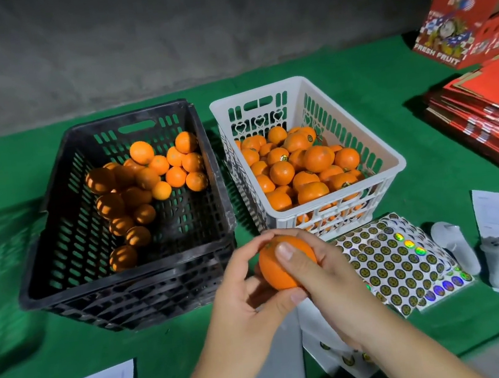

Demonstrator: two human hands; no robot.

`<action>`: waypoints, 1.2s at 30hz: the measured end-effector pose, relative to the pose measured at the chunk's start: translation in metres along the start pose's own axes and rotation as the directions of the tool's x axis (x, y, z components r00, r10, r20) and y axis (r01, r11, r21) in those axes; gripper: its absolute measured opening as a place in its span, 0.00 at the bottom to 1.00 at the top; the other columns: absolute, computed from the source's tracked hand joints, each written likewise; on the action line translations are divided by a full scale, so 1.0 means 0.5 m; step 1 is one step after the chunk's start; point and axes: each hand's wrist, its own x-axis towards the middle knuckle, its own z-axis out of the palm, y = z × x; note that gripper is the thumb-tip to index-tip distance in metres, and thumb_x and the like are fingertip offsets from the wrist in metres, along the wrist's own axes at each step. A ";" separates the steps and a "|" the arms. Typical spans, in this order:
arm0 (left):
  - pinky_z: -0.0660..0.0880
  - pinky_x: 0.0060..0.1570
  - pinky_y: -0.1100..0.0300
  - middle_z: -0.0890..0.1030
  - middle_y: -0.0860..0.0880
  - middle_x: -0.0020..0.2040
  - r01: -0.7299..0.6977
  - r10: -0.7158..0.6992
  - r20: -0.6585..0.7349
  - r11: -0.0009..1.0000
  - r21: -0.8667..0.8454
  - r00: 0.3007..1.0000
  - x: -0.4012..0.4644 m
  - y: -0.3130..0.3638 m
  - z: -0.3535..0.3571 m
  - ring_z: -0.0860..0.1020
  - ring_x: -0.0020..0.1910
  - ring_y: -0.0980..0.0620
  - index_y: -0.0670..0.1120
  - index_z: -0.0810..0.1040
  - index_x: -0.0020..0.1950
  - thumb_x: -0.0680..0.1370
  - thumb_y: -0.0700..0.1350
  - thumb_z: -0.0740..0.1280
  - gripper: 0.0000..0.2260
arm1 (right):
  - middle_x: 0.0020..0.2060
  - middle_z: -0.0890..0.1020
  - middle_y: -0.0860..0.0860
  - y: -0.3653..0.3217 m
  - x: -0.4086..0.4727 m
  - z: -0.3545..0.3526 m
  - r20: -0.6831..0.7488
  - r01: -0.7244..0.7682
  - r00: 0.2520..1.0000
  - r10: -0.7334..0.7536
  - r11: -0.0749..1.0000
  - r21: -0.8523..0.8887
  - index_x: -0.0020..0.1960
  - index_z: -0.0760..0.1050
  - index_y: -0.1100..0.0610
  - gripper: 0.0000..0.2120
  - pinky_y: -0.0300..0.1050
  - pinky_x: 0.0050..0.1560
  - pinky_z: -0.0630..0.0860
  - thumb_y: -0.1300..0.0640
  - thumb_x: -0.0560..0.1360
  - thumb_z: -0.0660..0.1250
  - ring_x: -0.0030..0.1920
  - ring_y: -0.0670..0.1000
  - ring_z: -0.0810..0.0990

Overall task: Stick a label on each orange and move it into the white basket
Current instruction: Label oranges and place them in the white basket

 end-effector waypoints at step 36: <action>0.63 0.32 0.56 0.77 0.45 0.46 0.243 -0.471 -0.053 0.351 0.904 0.880 0.446 -0.038 -0.265 0.68 0.32 0.50 0.49 0.71 0.65 0.86 0.47 0.56 0.09 | 0.80 0.60 0.54 0.124 0.418 -0.060 0.080 0.120 0.948 -0.306 0.113 -0.986 0.81 0.57 0.49 0.31 0.60 0.73 0.63 0.40 0.80 0.54 0.76 0.58 0.62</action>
